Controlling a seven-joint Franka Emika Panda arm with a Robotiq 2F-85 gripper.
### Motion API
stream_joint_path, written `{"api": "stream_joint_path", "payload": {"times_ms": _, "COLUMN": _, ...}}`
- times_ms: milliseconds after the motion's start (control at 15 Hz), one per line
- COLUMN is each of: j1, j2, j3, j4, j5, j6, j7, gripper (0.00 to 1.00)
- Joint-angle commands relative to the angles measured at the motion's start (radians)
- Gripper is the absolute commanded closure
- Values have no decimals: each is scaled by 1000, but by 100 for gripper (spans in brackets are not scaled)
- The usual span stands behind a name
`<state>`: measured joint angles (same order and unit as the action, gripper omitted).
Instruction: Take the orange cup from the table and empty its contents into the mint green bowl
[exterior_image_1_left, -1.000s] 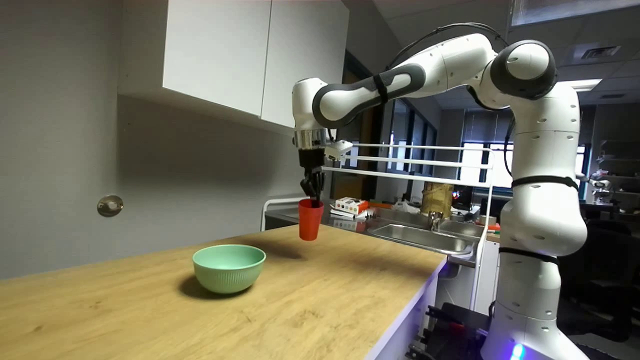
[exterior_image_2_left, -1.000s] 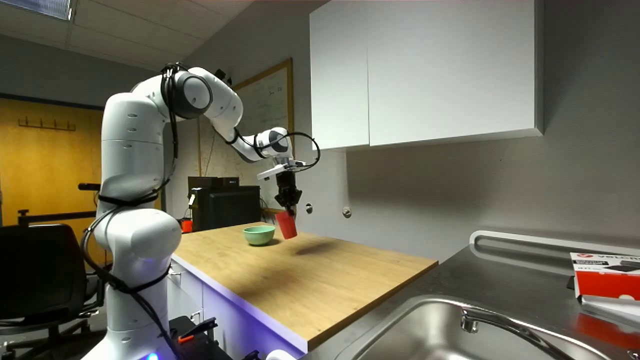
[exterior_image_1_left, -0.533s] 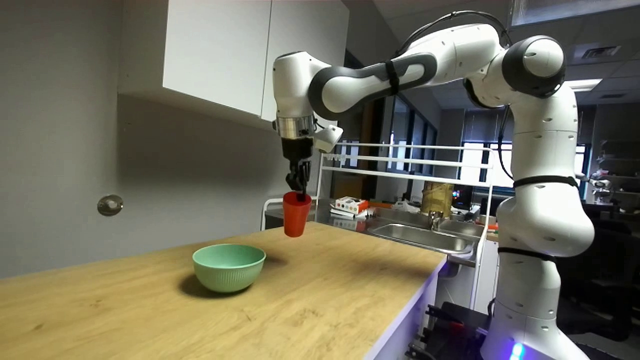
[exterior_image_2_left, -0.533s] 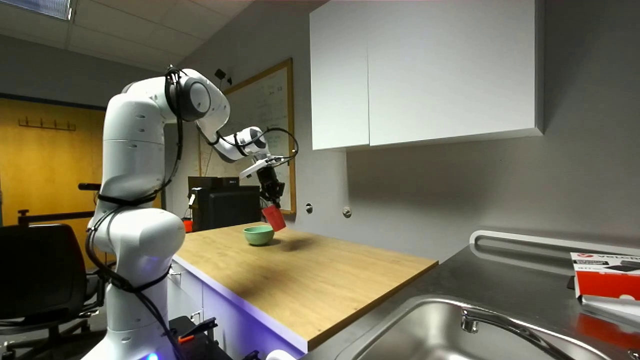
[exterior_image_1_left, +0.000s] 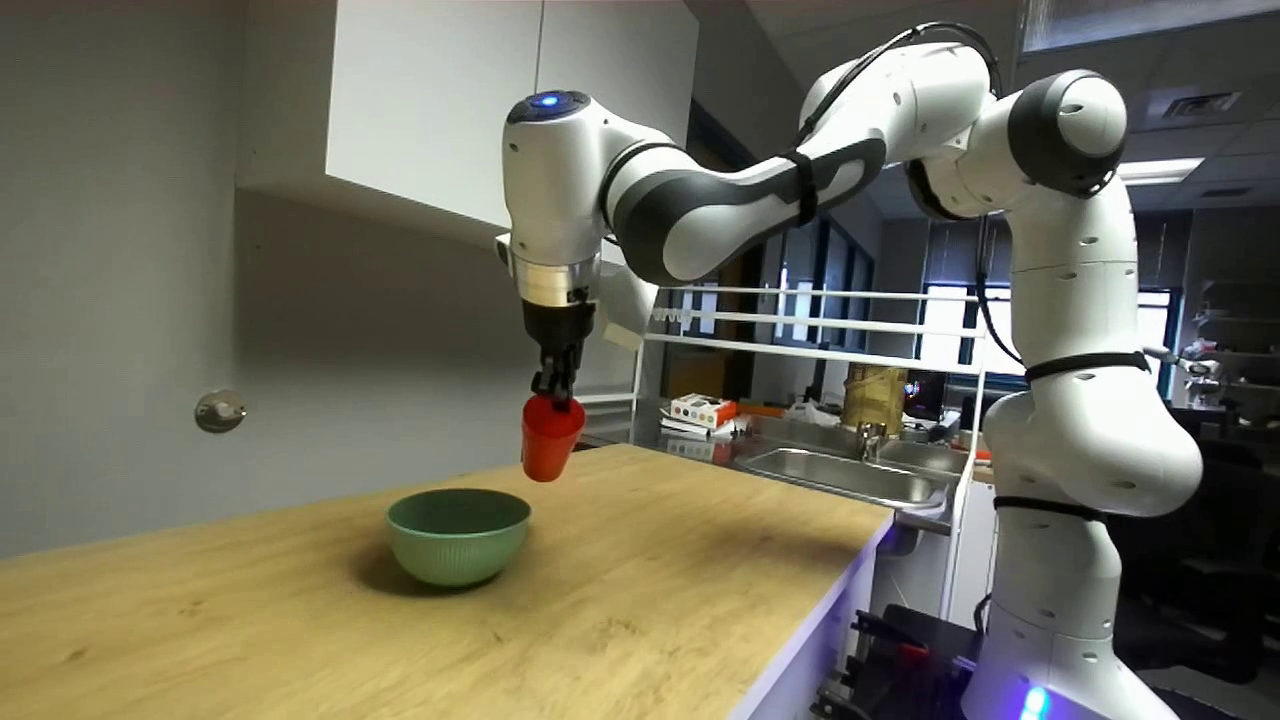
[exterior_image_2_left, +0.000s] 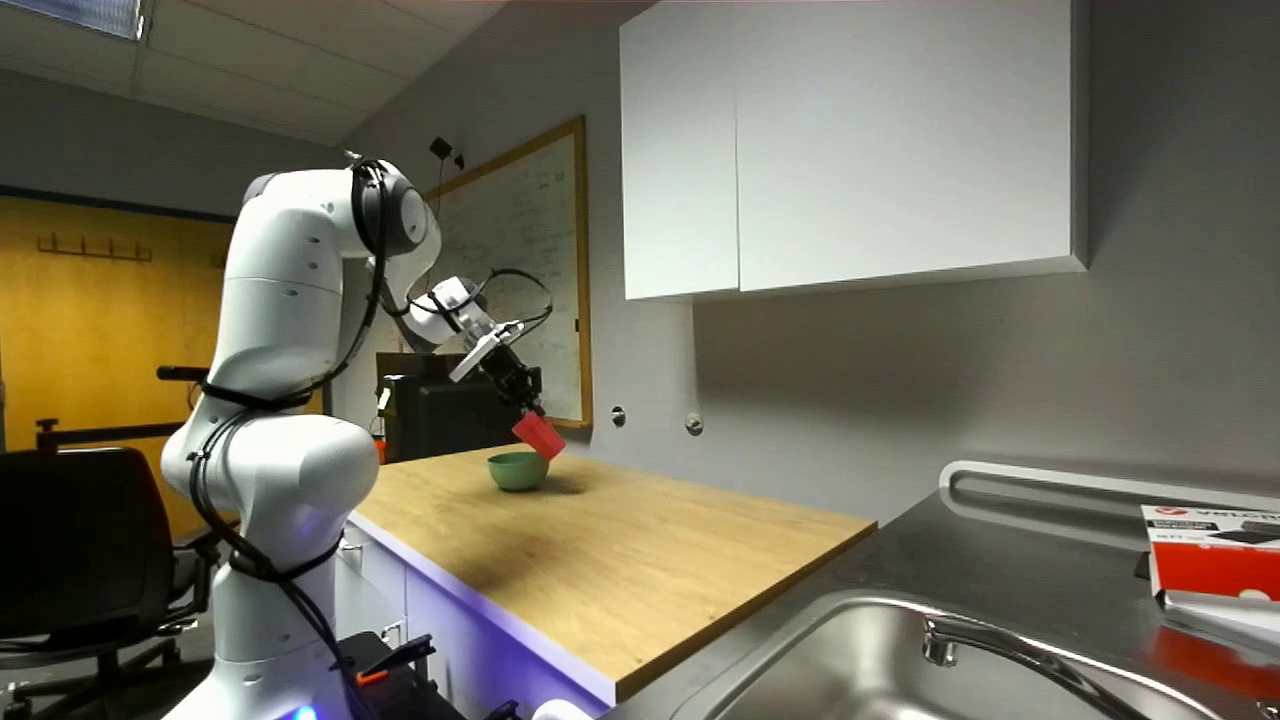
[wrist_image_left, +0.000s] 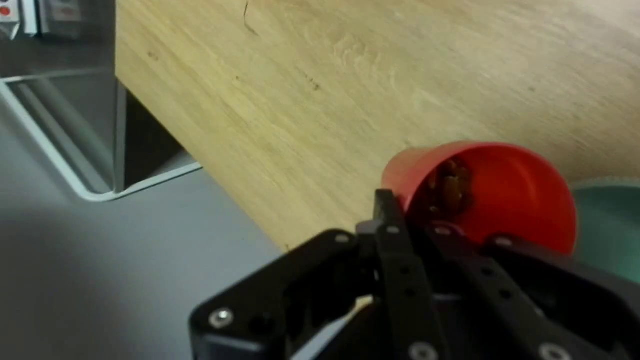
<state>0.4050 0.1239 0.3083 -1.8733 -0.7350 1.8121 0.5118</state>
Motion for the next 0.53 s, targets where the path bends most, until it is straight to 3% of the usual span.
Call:
{"api": "stream_joint_path", "payload": {"times_ms": 0, "j1": 42, "j2": 20, "j3": 15, "j4": -7, "j5": -199, "j6": 27, "j7": 149, "gripper": 98}}
{"api": "stream_joint_path", "payload": {"times_ms": 200, "j1": 69, "j2": 36, "j3": 27, "j4": -17, "j5": -337, "j6": 25, "j7": 270, "gripper": 98}}
{"api": "stream_joint_path", "payload": {"times_ms": 467, "j1": 80, "j2": 59, "j3": 36, "j4": -48, "j5": -441, "j6": 11, "j7": 384, "gripper": 99}}
